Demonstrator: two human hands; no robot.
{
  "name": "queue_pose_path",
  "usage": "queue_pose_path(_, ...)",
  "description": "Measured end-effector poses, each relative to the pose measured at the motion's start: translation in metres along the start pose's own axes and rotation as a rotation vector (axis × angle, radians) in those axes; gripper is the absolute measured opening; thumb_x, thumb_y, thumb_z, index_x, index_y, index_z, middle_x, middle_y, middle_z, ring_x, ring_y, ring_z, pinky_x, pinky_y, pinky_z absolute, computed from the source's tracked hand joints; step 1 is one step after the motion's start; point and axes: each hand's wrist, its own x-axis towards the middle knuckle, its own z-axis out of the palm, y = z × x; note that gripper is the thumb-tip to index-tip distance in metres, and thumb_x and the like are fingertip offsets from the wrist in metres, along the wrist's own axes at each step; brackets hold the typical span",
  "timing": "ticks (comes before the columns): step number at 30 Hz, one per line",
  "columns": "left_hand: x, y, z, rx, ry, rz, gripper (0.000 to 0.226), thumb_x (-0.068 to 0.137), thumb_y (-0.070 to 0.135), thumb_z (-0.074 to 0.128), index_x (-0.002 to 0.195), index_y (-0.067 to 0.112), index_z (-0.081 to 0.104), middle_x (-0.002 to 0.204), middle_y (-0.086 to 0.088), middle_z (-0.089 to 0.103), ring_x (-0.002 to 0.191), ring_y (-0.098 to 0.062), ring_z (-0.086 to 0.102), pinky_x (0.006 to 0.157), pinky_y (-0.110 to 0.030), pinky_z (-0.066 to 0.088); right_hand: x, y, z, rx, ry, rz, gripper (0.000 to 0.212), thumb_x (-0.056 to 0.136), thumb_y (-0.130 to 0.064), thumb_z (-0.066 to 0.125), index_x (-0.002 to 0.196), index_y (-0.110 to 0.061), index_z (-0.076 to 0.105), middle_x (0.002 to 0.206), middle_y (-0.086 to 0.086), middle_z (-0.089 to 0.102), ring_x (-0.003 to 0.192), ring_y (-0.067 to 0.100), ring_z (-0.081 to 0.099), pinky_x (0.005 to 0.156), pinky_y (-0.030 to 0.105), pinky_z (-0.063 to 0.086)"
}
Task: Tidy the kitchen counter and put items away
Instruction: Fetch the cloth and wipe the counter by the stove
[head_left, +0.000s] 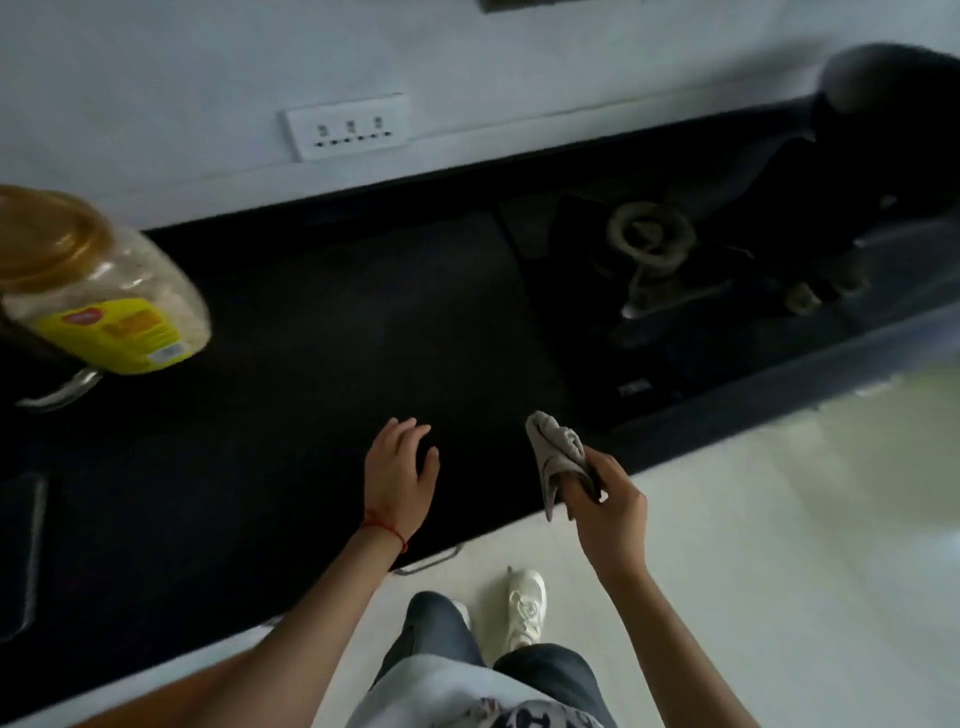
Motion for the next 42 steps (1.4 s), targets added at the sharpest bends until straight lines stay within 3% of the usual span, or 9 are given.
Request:
queue_pose_path(7, -0.046, 0.118, 0.073, -0.136, -0.409, 0.369, 0.063, 0.077, 0.045, 0.029, 0.107, 0.003, 0.066, 0.108, -0.013, 0.067, 0.105, -0.027, 0.06, 0.093, -0.031, 0.047, -0.083, 0.088, -0.118, 0.037, 0.373, 0.321, 0.024, 0.081, -0.004, 0.061, 0.08, -0.028, 0.065, 0.071, 0.007, 0.064, 0.052, 0.007, 0.054, 0.049, 0.019, 0.039)
queue_pose_path(12, -0.092, 0.176, 0.141, -0.028, -0.631, 0.39, 0.065, 0.072, 0.05, 0.027, 0.107, 0.011, 0.065, 0.111, -0.005, 0.068, 0.106, -0.021, 0.061, 0.09, -0.026, 0.046, -0.151, 0.16, -0.191, 0.072, 0.632, 0.611, 0.011, 0.084, -0.011, 0.058, 0.084, -0.017, 0.066, 0.068, 0.007, 0.065, 0.056, 0.01, 0.056, 0.053, 0.024, 0.04)
queue_pose_path(14, -0.112, 0.194, 0.174, 0.018, -0.719, 0.364, 0.053, 0.078, 0.045, 0.036, 0.105, 0.01, 0.066, 0.108, -0.007, 0.069, 0.102, -0.023, 0.062, 0.087, -0.026, 0.047, -0.178, 0.19, -0.222, 0.081, 0.702, 0.702, 0.01, 0.085, -0.013, 0.057, 0.084, -0.018, 0.066, 0.068, 0.007, 0.065, 0.058, 0.012, 0.056, 0.054, 0.026, 0.04)
queue_pose_path(16, -0.131, 0.212, 0.207, 0.061, -0.789, 0.321, 0.028, 0.086, 0.023, 0.052, 0.103, 0.006, 0.067, 0.107, -0.011, 0.069, 0.1, -0.026, 0.063, 0.085, -0.027, 0.047, -0.201, 0.217, -0.252, 0.106, 0.739, 0.769, 0.01, 0.085, -0.014, 0.057, 0.084, -0.018, 0.066, 0.068, 0.008, 0.065, 0.061, 0.018, 0.057, 0.055, 0.027, 0.04)
queue_pose_path(20, -0.17, 0.248, 0.259, 0.106, -0.928, 0.228, 0.012, 0.087, 0.014, 0.056, 0.083, 0.014, 0.068, 0.094, -0.011, 0.069, 0.091, -0.024, 0.061, 0.076, -0.023, 0.041, -0.235, 0.26, -0.308, 0.091, 0.765, 0.877, 0.015, 0.086, -0.017, 0.054, 0.091, -0.013, 0.068, 0.078, 0.01, 0.067, 0.075, 0.026, 0.06, 0.055, 0.026, 0.038)
queue_pose_path(24, -0.177, 0.273, 0.3, 0.147, -0.945, 0.078, 0.029, 0.087, 0.016, 0.053, 0.059, 0.022, 0.055, 0.074, -0.006, 0.064, 0.079, -0.023, 0.058, 0.073, -0.029, 0.044, -0.245, 0.289, -0.351, 0.118, 0.802, 0.936, 0.02, 0.088, -0.016, 0.053, 0.099, -0.011, 0.068, 0.08, 0.009, 0.065, 0.075, 0.024, 0.056, 0.055, 0.025, 0.037)
queue_pose_path(29, -0.153, 0.306, 0.34, 0.094, -0.902, -0.121, 0.028, 0.087, 0.011, 0.053, 0.06, 0.015, 0.057, 0.064, -0.005, 0.061, 0.063, -0.021, 0.055, 0.057, -0.024, 0.038, -0.211, 0.317, -0.406, 0.203, 0.866, 0.964, 0.02, 0.085, -0.014, 0.054, 0.1, -0.01, 0.067, 0.078, 0.008, 0.064, 0.068, 0.02, 0.054, 0.053, 0.024, 0.038)
queue_pose_path(36, -0.095, 0.386, 0.418, 0.077, -0.9, -0.317, 0.016, 0.088, 0.009, 0.049, 0.073, 0.008, 0.053, 0.066, -0.008, 0.056, 0.057, -0.02, 0.05, 0.057, -0.024, 0.037, -0.116, 0.354, -0.501, 0.194, 0.863, 0.963, 0.018, 0.084, -0.013, 0.056, 0.097, -0.011, 0.068, 0.077, 0.009, 0.063, 0.074, 0.025, 0.054, 0.058, 0.028, 0.038)
queue_pose_path(42, -0.072, 0.515, 0.492, 0.124, -0.978, -0.215, 0.021, 0.089, 0.009, 0.047, 0.068, 0.009, 0.053, 0.063, -0.006, 0.054, 0.054, -0.018, 0.047, 0.054, -0.023, 0.034, -0.062, 0.376, -0.575, 0.195, 0.886, 1.034, 0.018, 0.082, -0.01, 0.055, 0.095, -0.009, 0.068, 0.074, 0.01, 0.062, 0.072, 0.027, 0.053, 0.058, 0.028, 0.038)
